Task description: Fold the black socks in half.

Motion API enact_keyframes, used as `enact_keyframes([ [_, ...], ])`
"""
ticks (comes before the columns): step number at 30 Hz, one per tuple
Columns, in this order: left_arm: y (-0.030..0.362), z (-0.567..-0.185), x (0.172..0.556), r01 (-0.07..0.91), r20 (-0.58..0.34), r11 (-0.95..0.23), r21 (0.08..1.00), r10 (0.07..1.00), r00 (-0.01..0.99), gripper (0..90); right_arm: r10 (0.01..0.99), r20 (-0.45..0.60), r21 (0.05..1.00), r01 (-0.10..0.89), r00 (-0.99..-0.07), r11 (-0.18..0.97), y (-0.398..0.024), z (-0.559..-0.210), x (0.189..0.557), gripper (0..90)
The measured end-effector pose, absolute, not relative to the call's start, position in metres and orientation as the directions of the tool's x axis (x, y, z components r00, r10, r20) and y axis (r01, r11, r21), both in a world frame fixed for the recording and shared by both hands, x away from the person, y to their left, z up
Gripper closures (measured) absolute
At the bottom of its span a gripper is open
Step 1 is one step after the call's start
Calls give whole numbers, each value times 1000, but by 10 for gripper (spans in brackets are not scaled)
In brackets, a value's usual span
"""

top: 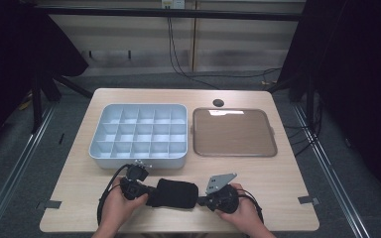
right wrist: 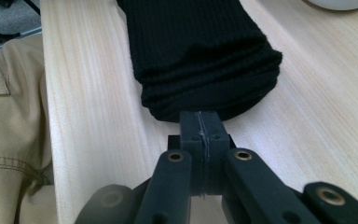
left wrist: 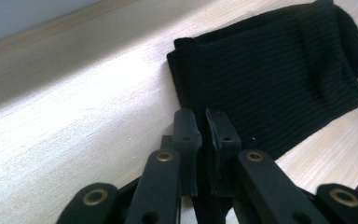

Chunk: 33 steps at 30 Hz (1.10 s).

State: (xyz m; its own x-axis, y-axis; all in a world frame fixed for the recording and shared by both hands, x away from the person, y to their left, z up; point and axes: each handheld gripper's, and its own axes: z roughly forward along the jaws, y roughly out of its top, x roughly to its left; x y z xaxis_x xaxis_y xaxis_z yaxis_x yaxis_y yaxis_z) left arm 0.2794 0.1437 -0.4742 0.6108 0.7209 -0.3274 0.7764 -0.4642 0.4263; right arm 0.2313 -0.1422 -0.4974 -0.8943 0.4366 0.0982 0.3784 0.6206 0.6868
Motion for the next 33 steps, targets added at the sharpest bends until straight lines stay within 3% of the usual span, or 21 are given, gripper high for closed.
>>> enact_keyframes([
  [33,150,-447,276,776,-397,-422,469,684,612,843,404,116,694,365,-907,621,-132,-497,233,900],
])
